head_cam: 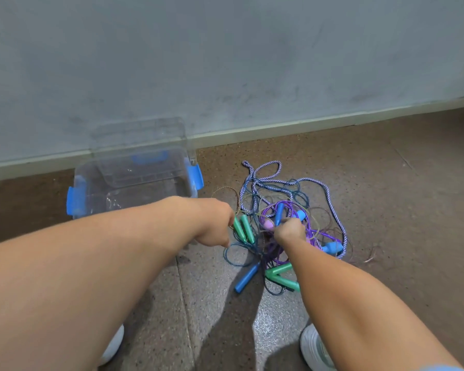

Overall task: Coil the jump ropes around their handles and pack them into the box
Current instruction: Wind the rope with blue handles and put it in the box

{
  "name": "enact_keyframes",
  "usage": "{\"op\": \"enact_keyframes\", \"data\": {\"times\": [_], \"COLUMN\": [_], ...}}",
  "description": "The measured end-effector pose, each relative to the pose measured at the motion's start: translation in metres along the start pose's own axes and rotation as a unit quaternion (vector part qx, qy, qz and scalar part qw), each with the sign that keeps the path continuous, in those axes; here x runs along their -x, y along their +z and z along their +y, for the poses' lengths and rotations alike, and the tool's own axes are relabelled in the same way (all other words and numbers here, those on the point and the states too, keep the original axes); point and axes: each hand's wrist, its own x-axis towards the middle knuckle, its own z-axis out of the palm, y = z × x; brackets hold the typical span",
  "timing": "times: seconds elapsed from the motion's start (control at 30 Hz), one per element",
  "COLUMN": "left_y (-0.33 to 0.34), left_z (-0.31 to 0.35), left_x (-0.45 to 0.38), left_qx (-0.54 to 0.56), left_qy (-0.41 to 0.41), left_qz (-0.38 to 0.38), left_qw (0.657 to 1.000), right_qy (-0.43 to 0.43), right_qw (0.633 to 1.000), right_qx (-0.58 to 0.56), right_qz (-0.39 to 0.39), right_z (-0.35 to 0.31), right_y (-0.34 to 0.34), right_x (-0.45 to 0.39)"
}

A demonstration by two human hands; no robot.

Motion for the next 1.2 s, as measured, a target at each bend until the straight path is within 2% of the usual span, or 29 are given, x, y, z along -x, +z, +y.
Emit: {"op": "enact_keyframes", "data": {"times": [0.1,0.17,0.27,0.33,0.47,0.6,0.7,0.77,0.87,0.9,0.97,1.03,1.1,1.13,1.2], "left_y": [-0.003,-0.005,-0.012,-0.015,-0.019,-0.025,-0.026,-0.023,-0.021,-0.021,-0.022,-0.027,-0.034,-0.037,-0.042], "left_z": [-0.001,-0.003,-0.006,-0.009,-0.01,-0.001,0.006,0.011,0.016,0.017,0.016,0.01,0.0,-0.006,-0.016], "left_x": [0.009,0.015,0.028,0.037,0.054,0.076,0.089,0.1,0.115,0.119,0.13,0.137,0.14,0.143,0.147], "left_qx": [0.01,0.017,0.035,0.045,0.08,0.2,0.327,0.422,0.474,0.495,0.561,0.568,0.54,0.538,0.557], "left_qy": [-0.005,-0.01,-0.017,-0.017,-0.02,-0.012,0.032,0.068,0.093,0.098,0.09,0.06,0.024,0.01,0.012], "left_qz": [0.003,0.007,0.02,0.043,0.102,0.195,0.234,0.2,0.153,0.143,0.15,0.219,0.323,0.366,0.419], "left_qw": [1.0,1.0,0.999,0.998,0.991,0.96,0.915,0.881,0.862,0.851,0.809,0.791,0.777,0.759,0.717], "right_qy": [0.016,-0.016,-0.088,-0.164,-0.273,-0.322,-0.351,-0.369,-0.362,-0.356,-0.348,-0.333,-0.307,-0.297,-0.299], "right_qw": [0.998,0.996,0.995,0.984,0.915,0.843,0.782,0.746,0.712,0.717,0.774,0.845,0.893,0.902,0.885], "right_qx": [0.05,0.07,0.027,-0.039,-0.196,-0.273,-0.356,-0.416,-0.504,-0.514,-0.464,-0.347,-0.191,-0.105,0.042], "right_qz": [-0.022,-0.051,-0.032,-0.049,-0.221,-0.335,-0.37,-0.367,-0.329,-0.308,-0.254,-0.233,-0.268,-0.294,-0.353], "right_z": [0.007,0.007,-0.006,-0.031,-0.107,-0.172,-0.203,-0.217,-0.231,-0.233,-0.233,-0.224,-0.204,-0.193,-0.169], "right_y": [-0.006,-0.016,-0.042,-0.066,-0.127,-0.18,-0.217,-0.239,-0.267,-0.271,-0.27,-0.255,-0.231,-0.219,-0.19], "right_x": [0.008,0.013,0.026,0.045,0.116,0.215,0.285,0.321,0.351,0.353,0.343,0.315,0.279,0.265,0.241]}}
